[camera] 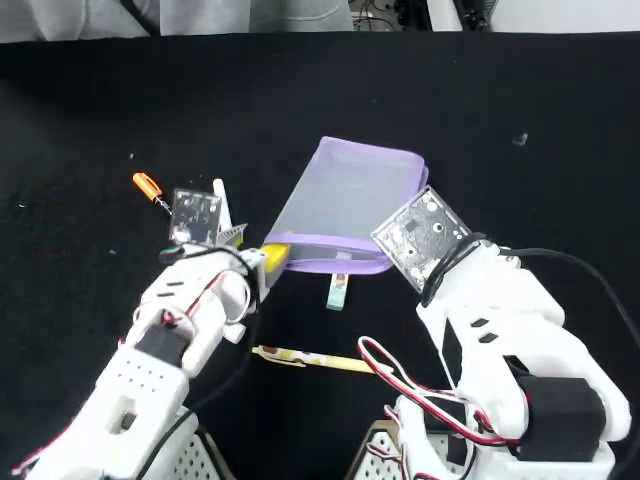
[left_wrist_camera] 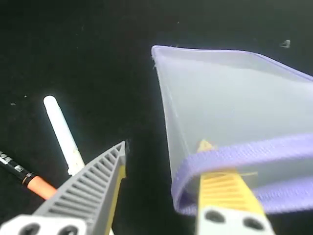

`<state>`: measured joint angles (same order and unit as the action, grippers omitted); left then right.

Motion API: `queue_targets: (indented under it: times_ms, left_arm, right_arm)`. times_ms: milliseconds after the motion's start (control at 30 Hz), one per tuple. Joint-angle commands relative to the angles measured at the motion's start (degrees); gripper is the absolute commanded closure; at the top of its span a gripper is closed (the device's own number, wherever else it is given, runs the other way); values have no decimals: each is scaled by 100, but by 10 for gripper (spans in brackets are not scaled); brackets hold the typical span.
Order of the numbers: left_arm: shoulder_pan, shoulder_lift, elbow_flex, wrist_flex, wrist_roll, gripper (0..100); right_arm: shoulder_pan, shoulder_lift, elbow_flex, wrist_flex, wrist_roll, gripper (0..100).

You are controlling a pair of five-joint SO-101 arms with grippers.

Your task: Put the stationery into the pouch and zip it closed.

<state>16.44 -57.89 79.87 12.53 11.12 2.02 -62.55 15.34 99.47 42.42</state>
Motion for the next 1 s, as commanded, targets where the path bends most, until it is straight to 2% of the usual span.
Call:
queue_targets:
  times_ms: [0,233,300,433,500,567,700,833,967]
  left_arm:
    - [84,853,-462,-844,70,769]
    - [101,1758,-593,-1916,62,773]
    - [110,1960,-778,-1890,62,816]
    - [110,2268,-936,-1890,79,979]
    - [110,2286,-919,-1890,97,956]
    - [92,2233,-910,-1881,97,976]
    - [48,1960,-971,-1477,105,973]
    - [48,1389,-1042,-782,105,973]
    - [-242,659,-1174,-62,105,973]
  right_arm:
    - [-26,-40,-180,141,-18,988]
    - [-35,-48,-180,141,-18,988]
    - [-44,-40,-180,132,-18,987]
    - [-62,-13,-180,132,-35,986]
    - [-62,-13,-180,132,-35,986]
    - [-62,-4,-180,132,-53,973]
    - [-62,-13,-180,123,-105,839]
    - [-70,-31,-180,-97,-563,700]
    - [-70,-13,-180,-299,-976,642]
